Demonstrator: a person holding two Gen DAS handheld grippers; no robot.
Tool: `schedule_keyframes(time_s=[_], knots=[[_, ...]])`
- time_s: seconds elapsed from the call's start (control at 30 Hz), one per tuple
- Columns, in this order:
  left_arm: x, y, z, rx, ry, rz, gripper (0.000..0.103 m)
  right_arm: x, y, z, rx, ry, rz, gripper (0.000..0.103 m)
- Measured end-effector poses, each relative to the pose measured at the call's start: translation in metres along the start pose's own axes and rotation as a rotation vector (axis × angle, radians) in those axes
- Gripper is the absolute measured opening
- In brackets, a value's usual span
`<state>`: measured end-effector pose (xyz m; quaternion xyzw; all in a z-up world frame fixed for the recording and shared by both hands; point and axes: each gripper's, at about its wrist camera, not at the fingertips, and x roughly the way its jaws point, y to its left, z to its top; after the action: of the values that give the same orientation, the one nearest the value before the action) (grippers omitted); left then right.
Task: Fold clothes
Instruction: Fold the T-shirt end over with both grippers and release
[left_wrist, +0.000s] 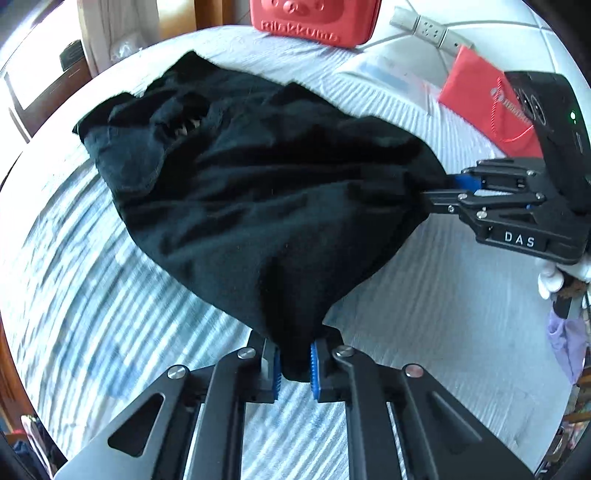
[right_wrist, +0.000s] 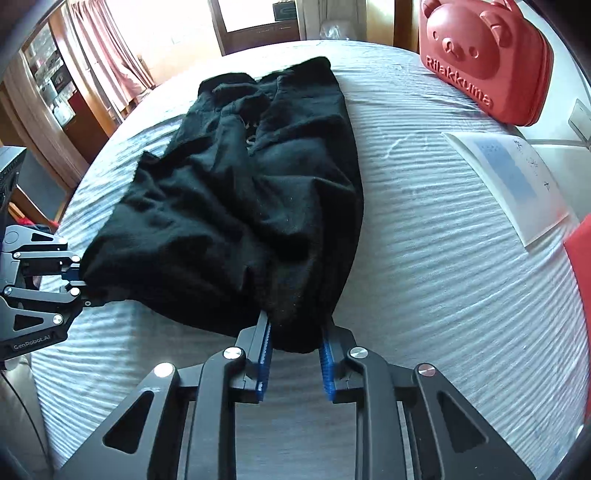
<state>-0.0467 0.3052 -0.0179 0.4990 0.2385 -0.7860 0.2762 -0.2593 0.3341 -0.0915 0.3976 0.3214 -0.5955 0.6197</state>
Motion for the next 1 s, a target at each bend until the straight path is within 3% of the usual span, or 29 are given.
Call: schedule_keyframes(time_s=[0.27, 0.37, 0.53, 0.63, 0.77, 0.93, 1.0], knots=[[-0.055, 0.04, 0.044, 0.013, -0.071, -0.114, 0.009, -0.036, 0.014, 0.06, 0.009, -0.099, -0.042, 0.021], [-0.069, 0.068, 0.061, 0.014, -0.085, -0.155, 0.009, -0.039, 0.023, 0.098, -0.003, -0.117, -0.07, 0.021], [-0.065, 0.138, 0.123, 0.029, -0.106, -0.204, 0.009, -0.021, 0.035, 0.178, -0.012, -0.127, -0.127, 0.021], [-0.051, 0.183, 0.159, 0.032, -0.107, -0.239, 0.009, 0.008, 0.037, 0.237, 0.006, -0.098, -0.157, 0.021], [-0.011, 0.237, 0.202, 0.065, -0.043, -0.289, 0.009, 0.062, 0.029, 0.295, 0.048, -0.022, -0.172, 0.021], [0.038, 0.283, 0.236, 0.075, 0.063, -0.346, 0.01, 0.138, 0.015, 0.343, 0.13, 0.096, -0.171, 0.022], [0.048, 0.289, 0.242, 0.107, 0.092, -0.368, 0.018, 0.153, 0.007, 0.351, 0.171, 0.115, -0.187, 0.03]])
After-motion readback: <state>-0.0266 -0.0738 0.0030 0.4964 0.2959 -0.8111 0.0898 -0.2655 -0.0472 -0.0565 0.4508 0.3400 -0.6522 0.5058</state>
